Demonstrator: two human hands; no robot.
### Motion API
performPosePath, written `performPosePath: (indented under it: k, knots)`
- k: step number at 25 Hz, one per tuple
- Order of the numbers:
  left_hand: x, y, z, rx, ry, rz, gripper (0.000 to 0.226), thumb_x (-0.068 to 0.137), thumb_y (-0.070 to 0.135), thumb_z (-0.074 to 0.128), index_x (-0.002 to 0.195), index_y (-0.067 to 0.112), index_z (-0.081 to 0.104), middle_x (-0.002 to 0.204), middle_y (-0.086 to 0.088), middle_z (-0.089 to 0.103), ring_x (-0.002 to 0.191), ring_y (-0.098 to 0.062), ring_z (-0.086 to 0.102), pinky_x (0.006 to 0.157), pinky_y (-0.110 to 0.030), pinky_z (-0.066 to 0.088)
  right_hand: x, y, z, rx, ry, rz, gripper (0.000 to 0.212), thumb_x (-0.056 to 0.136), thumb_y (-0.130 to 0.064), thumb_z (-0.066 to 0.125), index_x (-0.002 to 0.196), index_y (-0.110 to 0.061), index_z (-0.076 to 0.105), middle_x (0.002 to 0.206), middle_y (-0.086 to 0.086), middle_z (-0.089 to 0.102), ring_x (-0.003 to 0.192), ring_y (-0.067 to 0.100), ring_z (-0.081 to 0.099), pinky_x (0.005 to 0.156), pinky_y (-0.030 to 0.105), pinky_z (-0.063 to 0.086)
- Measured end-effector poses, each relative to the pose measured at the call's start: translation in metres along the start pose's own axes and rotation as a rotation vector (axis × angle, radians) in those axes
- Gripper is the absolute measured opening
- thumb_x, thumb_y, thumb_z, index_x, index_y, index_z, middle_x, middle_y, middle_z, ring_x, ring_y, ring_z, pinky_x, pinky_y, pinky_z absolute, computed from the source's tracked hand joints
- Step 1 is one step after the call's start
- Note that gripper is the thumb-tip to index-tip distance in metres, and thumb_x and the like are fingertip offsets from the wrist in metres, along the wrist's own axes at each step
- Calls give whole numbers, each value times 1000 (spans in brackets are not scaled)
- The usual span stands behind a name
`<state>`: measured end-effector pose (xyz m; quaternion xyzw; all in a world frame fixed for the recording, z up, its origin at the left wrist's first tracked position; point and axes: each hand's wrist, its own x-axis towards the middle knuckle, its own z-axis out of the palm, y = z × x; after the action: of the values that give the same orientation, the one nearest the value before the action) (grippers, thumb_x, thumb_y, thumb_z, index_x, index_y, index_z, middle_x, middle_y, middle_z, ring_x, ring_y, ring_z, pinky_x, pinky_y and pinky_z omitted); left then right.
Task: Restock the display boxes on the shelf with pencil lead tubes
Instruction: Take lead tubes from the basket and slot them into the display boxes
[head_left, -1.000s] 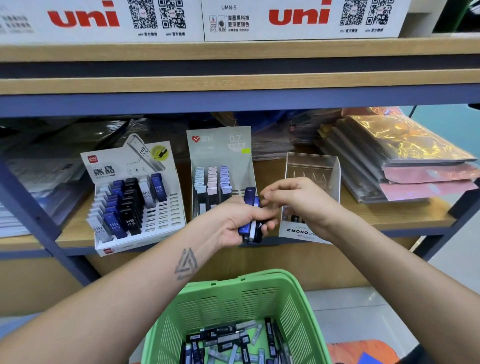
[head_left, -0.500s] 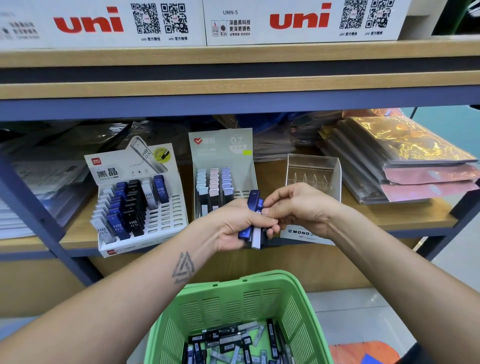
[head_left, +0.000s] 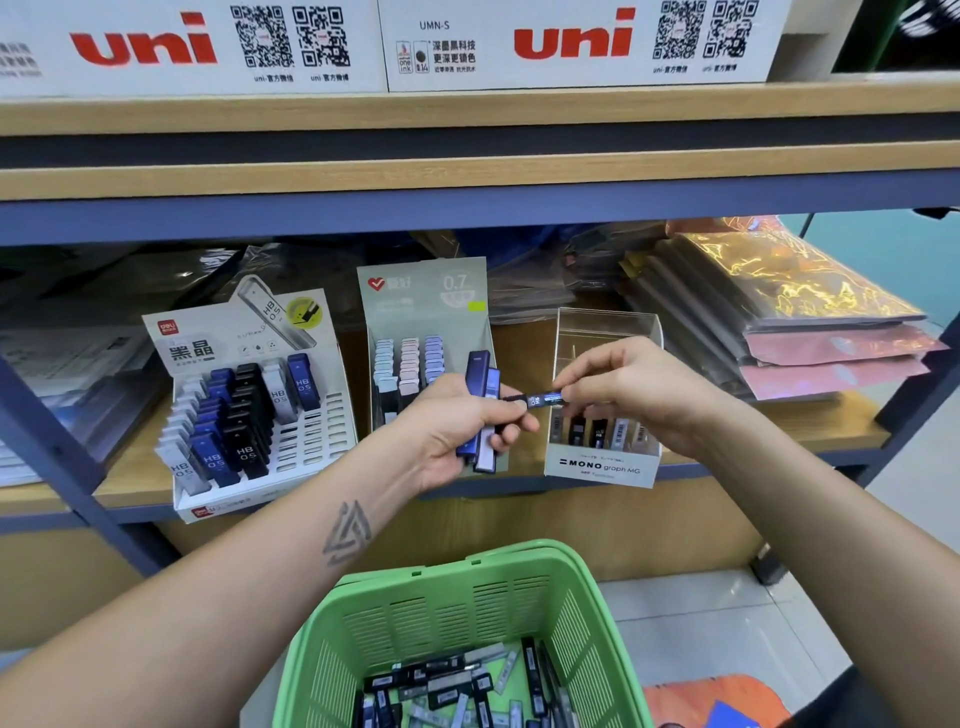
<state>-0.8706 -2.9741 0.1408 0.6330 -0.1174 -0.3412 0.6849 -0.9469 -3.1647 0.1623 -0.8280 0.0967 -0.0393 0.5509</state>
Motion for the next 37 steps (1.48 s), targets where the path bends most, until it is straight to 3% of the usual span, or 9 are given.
performPosePath:
  k: [2, 4, 8, 12, 15, 17, 23, 33, 37]
  knots:
    - [3, 0, 6, 74, 1, 65, 14, 94, -7, 60, 107, -10, 62, 81, -23, 66, 50, -14, 52, 44, -18, 39, -4, -3, -4, -212, -21, -108, 4, 84, -13, 80, 85, -16, 79, 81, 5, 76, 79, 15, 70, 71, 26, 55]
    - [4, 1, 18, 112, -36, 110, 9, 94, -5, 61, 102, -6, 64, 74, -19, 66, 48, -12, 52, 43, -17, 38, -7, -6, -5, -319, -24, -188, 10, 81, -13, 84, 88, -16, 76, 79, 2, 74, 72, 8, 67, 68, 24, 54]
    - [10, -2, 32, 15, -38, 83, 9, 92, -4, 64, 87, 3, 61, 70, -16, 64, 47, -12, 52, 43, -17, 39, -10, -2, -12, -425, 22, -229, 35, 85, -6, 79, 115, -20, 70, 84, 0, 71, 74, 8, 67, 71, 24, 56]
    - [13, -8, 30, -26, -20, 9, 10, 92, -5, 63, 85, 2, 60, 69, -16, 63, 48, -12, 52, 44, -18, 39, -11, 11, -27, -451, 209, -135, 17, 90, -9, 73, 106, -17, 75, 83, -2, 73, 70, 11, 73, 76, 33, 62]
    - [14, -13, 26, -31, -30, -15, 10, 91, -6, 64, 83, 0, 61, 73, -19, 63, 50, -14, 52, 44, -19, 40, -13, 22, -29, -546, 265, -98, 17, 89, -13, 76, 104, -18, 78, 83, -6, 71, 74, 5, 67, 64, 16, 48]
    - [13, -15, 25, -33, -30, -30, 10, 91, -7, 63, 83, -1, 61, 74, -20, 63, 50, -15, 51, 44, -20, 41, -13, 29, -26, -563, 289, -90, 20, 86, -10, 78, 103, -19, 76, 83, -5, 70, 73, 6, 67, 60, 12, 45]
    - [11, -17, 23, -12, -34, -38, 10, 91, -7, 62, 84, -1, 61, 74, -20, 64, 51, -15, 52, 43, -19, 41, -9, 45, -8, -666, 344, -131, 15, 84, -10, 79, 93, -19, 71, 86, -1, 69, 83, 21, 66, 77, 36, 56]
    - [10, -20, 23, -28, -73, -96, 12, 92, -5, 63, 82, 2, 61, 74, -19, 64, 55, -17, 54, 45, -19, 43, -8, 46, 6, -819, 344, -126, 13, 90, -8, 70, 100, -12, 77, 101, 9, 73, 94, 30, 69, 84, 40, 57]
    - [9, -18, 24, -126, -74, -207, 2, 93, -4, 60, 95, -4, 60, 80, -22, 68, 59, -19, 60, 48, -21, 49, -7, 42, 3, -904, 394, -169, 19, 88, -5, 65, 96, -16, 78, 100, 5, 75, 91, 29, 69, 79, 42, 59]
